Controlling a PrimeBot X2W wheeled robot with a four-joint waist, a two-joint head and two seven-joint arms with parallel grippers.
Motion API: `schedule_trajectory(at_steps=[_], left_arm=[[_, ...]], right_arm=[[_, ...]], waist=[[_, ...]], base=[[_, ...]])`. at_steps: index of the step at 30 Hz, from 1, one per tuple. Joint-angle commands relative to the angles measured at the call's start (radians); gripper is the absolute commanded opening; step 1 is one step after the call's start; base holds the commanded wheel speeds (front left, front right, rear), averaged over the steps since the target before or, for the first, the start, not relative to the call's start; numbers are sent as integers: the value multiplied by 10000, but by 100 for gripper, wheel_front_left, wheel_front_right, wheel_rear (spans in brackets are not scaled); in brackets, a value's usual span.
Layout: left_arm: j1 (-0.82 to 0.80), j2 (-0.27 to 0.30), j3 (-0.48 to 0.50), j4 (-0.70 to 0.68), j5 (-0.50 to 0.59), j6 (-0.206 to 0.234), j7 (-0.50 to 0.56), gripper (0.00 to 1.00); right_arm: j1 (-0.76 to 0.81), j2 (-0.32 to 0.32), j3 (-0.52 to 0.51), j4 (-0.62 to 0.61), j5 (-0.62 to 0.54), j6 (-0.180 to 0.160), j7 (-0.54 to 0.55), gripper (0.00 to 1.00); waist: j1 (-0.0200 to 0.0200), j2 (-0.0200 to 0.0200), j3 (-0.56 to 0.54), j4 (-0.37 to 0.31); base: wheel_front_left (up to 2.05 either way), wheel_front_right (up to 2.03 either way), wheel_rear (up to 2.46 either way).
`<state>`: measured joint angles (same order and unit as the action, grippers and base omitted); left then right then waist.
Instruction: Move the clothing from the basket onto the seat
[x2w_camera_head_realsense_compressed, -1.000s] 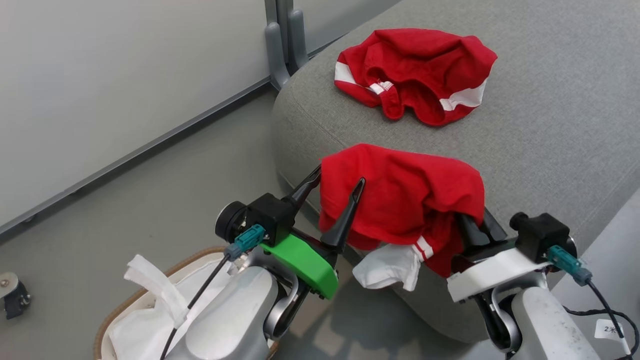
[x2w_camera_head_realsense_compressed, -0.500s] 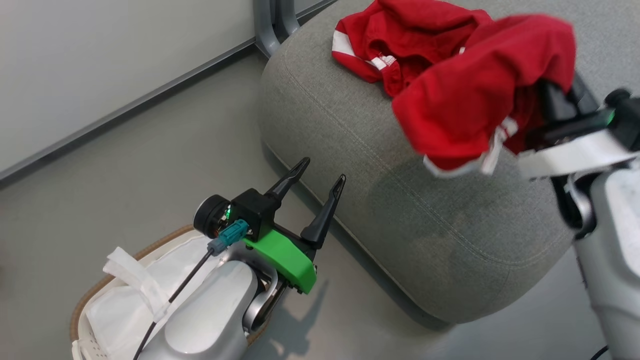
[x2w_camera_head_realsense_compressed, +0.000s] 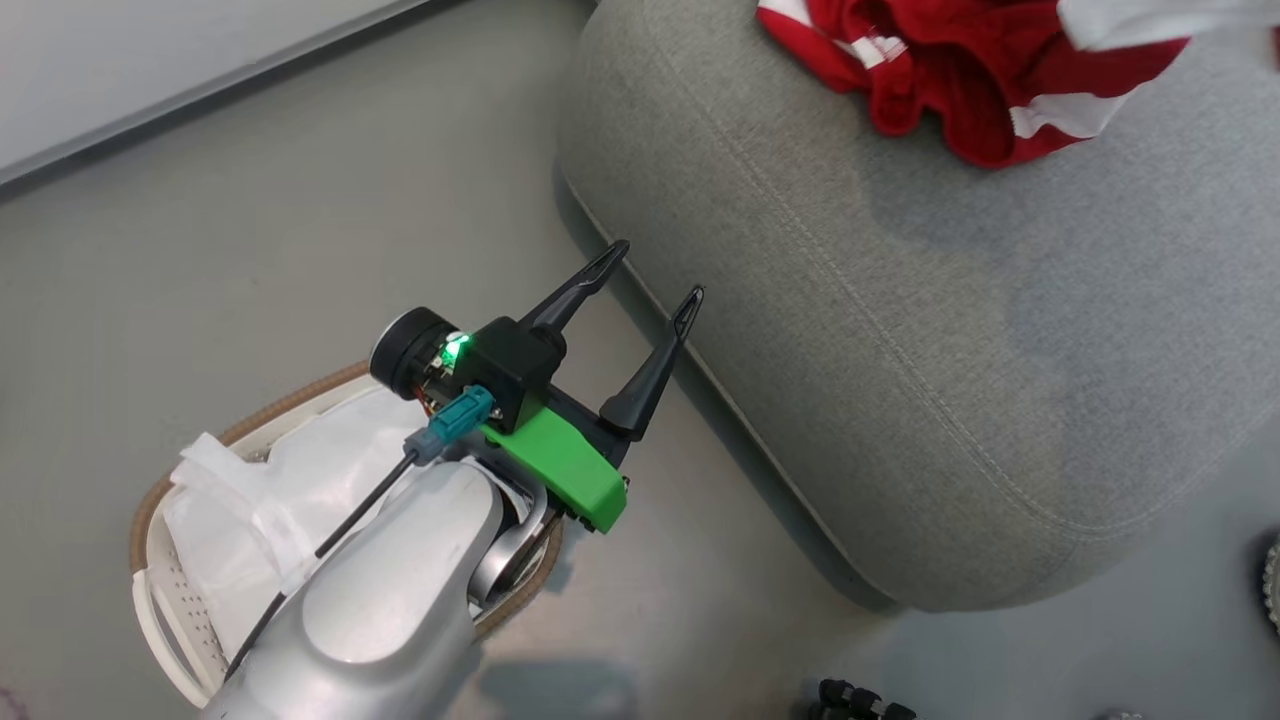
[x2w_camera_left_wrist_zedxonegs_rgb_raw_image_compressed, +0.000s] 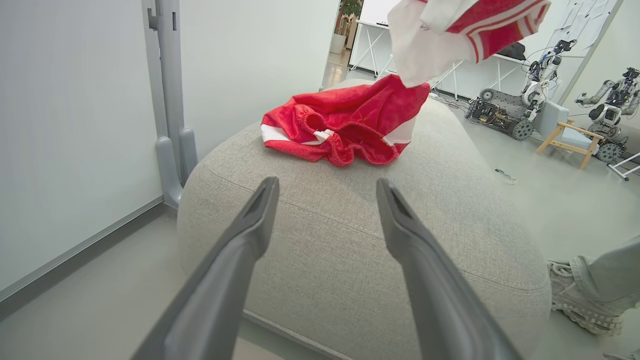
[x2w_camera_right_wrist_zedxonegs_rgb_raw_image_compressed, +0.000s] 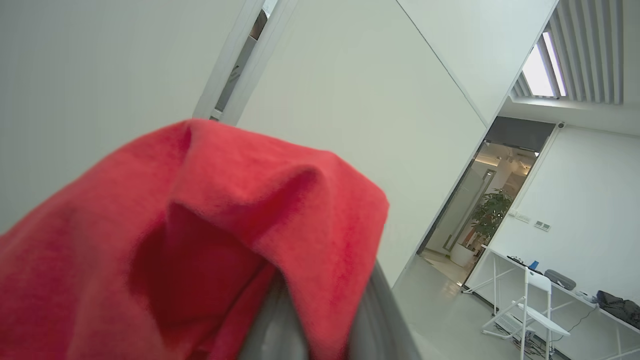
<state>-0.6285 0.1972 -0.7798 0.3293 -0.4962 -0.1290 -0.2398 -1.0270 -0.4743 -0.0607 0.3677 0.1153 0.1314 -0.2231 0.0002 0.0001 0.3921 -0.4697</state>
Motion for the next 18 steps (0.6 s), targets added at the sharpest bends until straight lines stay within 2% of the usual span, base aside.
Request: schedule_trajectory(at_steps=[1, 5, 11, 18], left_arm=[[-237, 109, -19, -82, 50, -28, 40, 100], [-443, 205, -127, -241, 54, -26, 125, 100], [-713, 288, -237, -452, -21, -27, 152, 100], [-923, 226, -226, -521, -157, -28, 16, 100]], right_arm=[[-400, -244, -102, 198, -274, -14, 57, 0], [-1124, -739, -597, 882, -806, -14, 208, 0], [-1049, -958, -1034, 1893, -937, -14, 216, 0], [150, -409, -1420, 3089, -1034, -14, -190, 0]], waist=[[-2, -1, 753, 600], [-2, -1, 1295, 924], [-2, -1, 2096, 1355], [-2, -1, 2774, 1775]], base=[[0, 0, 0], [0, 0, 0], [0, 0, 0], [0, 0, 0]])
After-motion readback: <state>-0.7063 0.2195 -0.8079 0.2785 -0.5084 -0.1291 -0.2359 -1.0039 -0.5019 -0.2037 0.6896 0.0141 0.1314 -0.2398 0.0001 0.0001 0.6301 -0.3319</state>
